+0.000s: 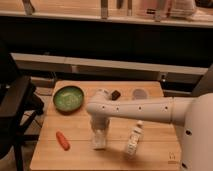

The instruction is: Place the white sponge in the ceramic cup

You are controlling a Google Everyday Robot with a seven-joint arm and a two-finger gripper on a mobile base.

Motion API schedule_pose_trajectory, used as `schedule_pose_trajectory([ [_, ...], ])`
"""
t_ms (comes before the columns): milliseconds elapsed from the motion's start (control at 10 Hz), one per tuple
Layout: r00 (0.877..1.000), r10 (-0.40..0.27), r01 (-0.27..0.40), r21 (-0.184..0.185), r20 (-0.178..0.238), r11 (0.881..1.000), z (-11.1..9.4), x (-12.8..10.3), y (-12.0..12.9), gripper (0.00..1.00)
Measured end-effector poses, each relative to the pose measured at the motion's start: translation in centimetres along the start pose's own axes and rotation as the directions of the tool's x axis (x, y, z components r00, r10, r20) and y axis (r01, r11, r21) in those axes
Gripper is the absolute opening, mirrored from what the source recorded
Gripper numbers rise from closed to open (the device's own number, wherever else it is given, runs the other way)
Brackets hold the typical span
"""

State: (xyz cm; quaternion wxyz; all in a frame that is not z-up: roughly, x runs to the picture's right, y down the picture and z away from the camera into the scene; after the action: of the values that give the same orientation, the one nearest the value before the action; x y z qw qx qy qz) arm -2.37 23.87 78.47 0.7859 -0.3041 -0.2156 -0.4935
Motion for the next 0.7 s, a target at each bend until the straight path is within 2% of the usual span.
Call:
schedule_pose_trajectory([
  [300,1.0,0.005,-0.005,0.001,0.003,1.0,1.8,0.3,0.3,0.07],
  [400,1.0,0.01,-0.01,0.006,-0.002,1.0,1.7,1.0,0.4,0.04],
  [500,1.0,0.01,-0.009,0.01,-0.007,1.0,1.2,1.5,0.4,0.07],
  [600,1.0,0.01,-0.01,0.007,-0.009,1.0,0.1,1.6,0.4,0.14],
  [700,1.0,0.014,-0.013,0.008,-0.014,1.0,-1.4,1.8,0.5,0.16],
])
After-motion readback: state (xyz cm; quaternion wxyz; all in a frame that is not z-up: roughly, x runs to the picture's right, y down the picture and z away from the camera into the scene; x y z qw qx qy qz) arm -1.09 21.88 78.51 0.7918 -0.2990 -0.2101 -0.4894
